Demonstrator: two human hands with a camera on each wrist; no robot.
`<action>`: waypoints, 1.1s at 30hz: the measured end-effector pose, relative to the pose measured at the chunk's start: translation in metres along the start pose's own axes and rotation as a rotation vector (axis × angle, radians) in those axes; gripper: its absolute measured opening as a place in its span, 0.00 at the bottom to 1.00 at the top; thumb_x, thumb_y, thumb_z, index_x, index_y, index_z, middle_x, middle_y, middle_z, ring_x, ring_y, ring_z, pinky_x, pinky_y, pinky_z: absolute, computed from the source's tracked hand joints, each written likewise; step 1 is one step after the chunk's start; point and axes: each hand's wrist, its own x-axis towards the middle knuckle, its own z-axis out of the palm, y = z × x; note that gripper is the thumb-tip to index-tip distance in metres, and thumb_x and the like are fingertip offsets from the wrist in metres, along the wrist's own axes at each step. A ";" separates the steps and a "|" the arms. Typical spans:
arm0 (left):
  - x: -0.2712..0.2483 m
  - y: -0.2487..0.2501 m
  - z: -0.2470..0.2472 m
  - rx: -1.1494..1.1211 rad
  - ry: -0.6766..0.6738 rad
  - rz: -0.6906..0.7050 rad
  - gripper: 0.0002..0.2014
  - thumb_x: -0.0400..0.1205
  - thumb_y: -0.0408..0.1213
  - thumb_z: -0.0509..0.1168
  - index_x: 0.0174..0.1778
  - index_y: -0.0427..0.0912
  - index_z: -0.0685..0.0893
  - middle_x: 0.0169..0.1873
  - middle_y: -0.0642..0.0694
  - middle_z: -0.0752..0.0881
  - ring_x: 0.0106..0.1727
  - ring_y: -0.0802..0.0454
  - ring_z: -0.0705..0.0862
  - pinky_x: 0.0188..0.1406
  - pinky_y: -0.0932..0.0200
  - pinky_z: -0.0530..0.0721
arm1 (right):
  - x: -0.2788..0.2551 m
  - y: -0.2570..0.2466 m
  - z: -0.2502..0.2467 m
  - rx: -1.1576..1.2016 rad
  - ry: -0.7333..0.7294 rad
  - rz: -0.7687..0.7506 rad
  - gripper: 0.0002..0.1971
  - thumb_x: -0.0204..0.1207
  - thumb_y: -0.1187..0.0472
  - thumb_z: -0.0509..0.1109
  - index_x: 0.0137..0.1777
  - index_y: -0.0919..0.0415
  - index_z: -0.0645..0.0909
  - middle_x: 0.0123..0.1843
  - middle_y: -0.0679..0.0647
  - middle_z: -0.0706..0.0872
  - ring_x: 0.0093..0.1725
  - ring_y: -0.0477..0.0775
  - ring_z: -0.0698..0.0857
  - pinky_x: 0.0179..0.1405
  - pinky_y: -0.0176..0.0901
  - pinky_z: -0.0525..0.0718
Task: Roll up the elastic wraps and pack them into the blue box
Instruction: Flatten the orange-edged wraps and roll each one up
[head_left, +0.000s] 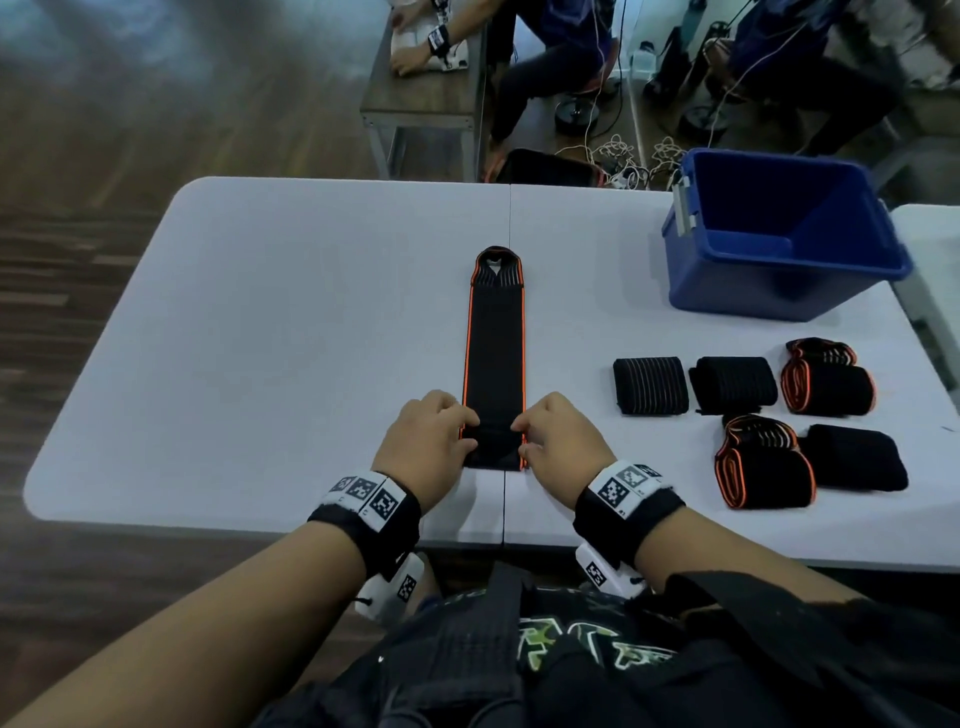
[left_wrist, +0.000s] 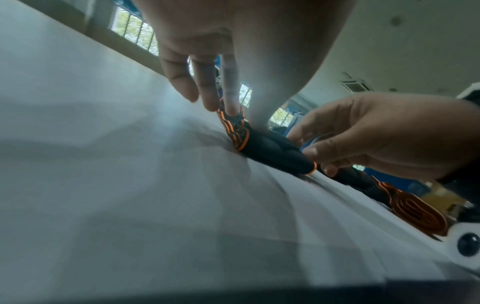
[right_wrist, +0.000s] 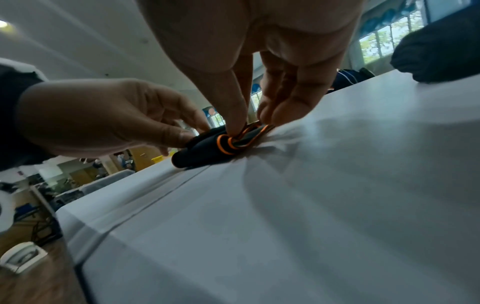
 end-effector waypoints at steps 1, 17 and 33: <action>0.000 0.000 0.001 0.025 -0.009 0.048 0.10 0.82 0.38 0.71 0.58 0.46 0.90 0.58 0.49 0.83 0.57 0.46 0.79 0.60 0.50 0.81 | 0.000 0.000 0.001 -0.020 -0.018 -0.022 0.15 0.81 0.65 0.66 0.66 0.57 0.82 0.63 0.52 0.77 0.57 0.54 0.83 0.62 0.45 0.82; 0.002 -0.012 0.005 0.244 -0.135 0.217 0.27 0.81 0.49 0.72 0.76 0.48 0.80 0.70 0.51 0.82 0.61 0.44 0.80 0.61 0.49 0.81 | 0.001 0.000 0.001 -0.306 -0.102 -0.152 0.15 0.81 0.54 0.67 0.65 0.56 0.82 0.63 0.52 0.78 0.59 0.59 0.77 0.60 0.53 0.80; 0.036 -0.006 -0.004 -0.366 -0.007 -0.412 0.09 0.77 0.47 0.74 0.43 0.47 0.84 0.35 0.55 0.88 0.43 0.58 0.85 0.37 0.65 0.74 | 0.043 -0.012 -0.009 -0.023 -0.084 0.373 0.24 0.86 0.49 0.61 0.28 0.58 0.70 0.29 0.53 0.75 0.37 0.58 0.79 0.36 0.44 0.72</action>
